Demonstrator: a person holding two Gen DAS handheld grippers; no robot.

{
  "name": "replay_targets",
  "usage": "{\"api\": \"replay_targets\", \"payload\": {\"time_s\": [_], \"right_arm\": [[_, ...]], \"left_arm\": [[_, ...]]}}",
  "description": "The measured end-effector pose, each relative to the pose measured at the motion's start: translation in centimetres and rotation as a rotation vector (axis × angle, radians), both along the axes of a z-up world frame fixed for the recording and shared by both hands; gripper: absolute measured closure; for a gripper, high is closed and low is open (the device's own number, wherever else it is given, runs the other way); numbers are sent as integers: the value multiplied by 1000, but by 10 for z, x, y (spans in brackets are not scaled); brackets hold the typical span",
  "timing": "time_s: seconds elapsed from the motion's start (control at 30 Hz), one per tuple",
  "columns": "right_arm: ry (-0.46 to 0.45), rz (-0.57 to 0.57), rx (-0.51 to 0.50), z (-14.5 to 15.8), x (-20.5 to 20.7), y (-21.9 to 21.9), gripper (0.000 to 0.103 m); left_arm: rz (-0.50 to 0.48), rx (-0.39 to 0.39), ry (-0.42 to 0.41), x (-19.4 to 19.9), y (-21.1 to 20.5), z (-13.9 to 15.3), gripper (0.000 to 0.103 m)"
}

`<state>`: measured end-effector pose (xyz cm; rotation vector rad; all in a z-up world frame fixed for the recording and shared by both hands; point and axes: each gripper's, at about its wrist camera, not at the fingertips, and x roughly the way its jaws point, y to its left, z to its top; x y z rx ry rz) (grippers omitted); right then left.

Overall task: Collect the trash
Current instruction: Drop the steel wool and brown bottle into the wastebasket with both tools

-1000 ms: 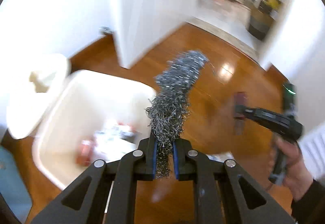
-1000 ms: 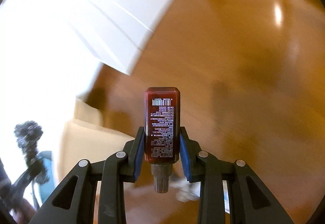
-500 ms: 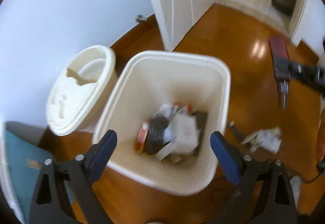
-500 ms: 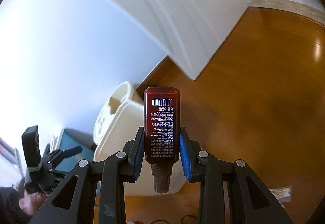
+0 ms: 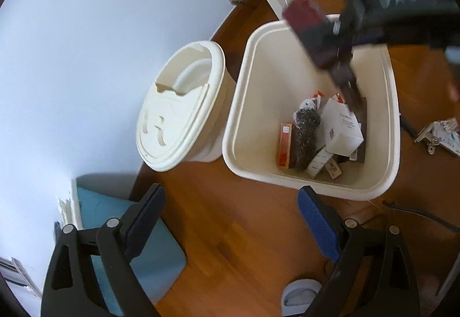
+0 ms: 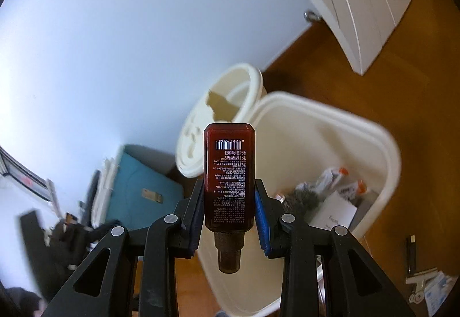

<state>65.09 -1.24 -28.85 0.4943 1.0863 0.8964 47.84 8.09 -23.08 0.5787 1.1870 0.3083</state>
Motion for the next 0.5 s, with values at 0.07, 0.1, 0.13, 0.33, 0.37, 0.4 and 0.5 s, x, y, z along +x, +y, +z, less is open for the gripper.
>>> {"api": "replay_targets", "payload": {"time_s": [0.07, 0.1, 0.13, 0.33, 0.37, 0.4, 0.5], "right_arm": [[-2, 12, -40, -8, -4, 10, 70], [-7, 24, -68, -10, -6, 15, 68], [-8, 33, -88, -13, -2, 8, 65], [-32, 24, -109, -8, 1, 5, 28], [-33, 27, -102, -7, 1, 3, 28], [-34, 32, -93, -5, 1, 1, 29], [-42, -1, -27, 1, -1, -25, 28]], "left_arm": [[-15, 10, -2, 1, -3, -2, 9], [-20, 7, 5, 1, -4, -4, 9], [-22, 5, 13, 0, -4, -6, 9], [-6, -7, 37, 4, -5, -10, 9], [1, -16, 39, 5, -4, -10, 9], [4, -17, 36, 6, -4, -10, 9], [-8, -29, 9, 6, -9, -2, 9]]}}
